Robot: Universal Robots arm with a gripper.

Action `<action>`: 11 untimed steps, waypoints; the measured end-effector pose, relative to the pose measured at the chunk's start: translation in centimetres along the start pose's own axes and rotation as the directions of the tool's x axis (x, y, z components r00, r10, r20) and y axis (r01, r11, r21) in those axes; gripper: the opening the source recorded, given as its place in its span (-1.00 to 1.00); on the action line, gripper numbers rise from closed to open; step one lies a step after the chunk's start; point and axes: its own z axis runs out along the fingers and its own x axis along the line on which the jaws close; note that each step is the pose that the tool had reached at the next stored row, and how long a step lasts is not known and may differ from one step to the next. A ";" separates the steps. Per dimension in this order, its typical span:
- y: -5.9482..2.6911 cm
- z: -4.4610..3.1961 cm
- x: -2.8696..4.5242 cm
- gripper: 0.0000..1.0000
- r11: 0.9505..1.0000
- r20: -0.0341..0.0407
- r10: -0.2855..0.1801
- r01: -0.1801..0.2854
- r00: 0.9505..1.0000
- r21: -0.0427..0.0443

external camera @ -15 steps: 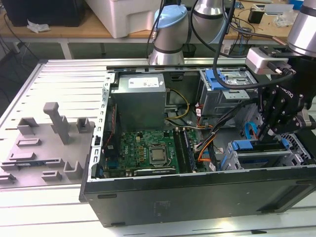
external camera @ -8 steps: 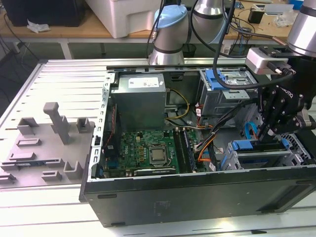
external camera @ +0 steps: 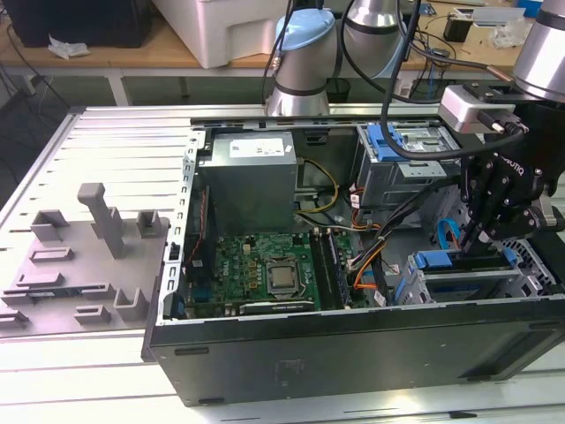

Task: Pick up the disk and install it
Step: 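Insert the second disk wire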

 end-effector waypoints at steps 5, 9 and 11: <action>0.00 0.02 0.00 -0.68 1.000 0.000 0.000 0.000 1.000 0.000; 0.00 0.04 0.00 -0.68 1.000 0.000 0.000 0.000 1.000 0.000; 0.00 0.04 0.00 -0.68 1.000 0.000 0.000 0.000 1.000 0.000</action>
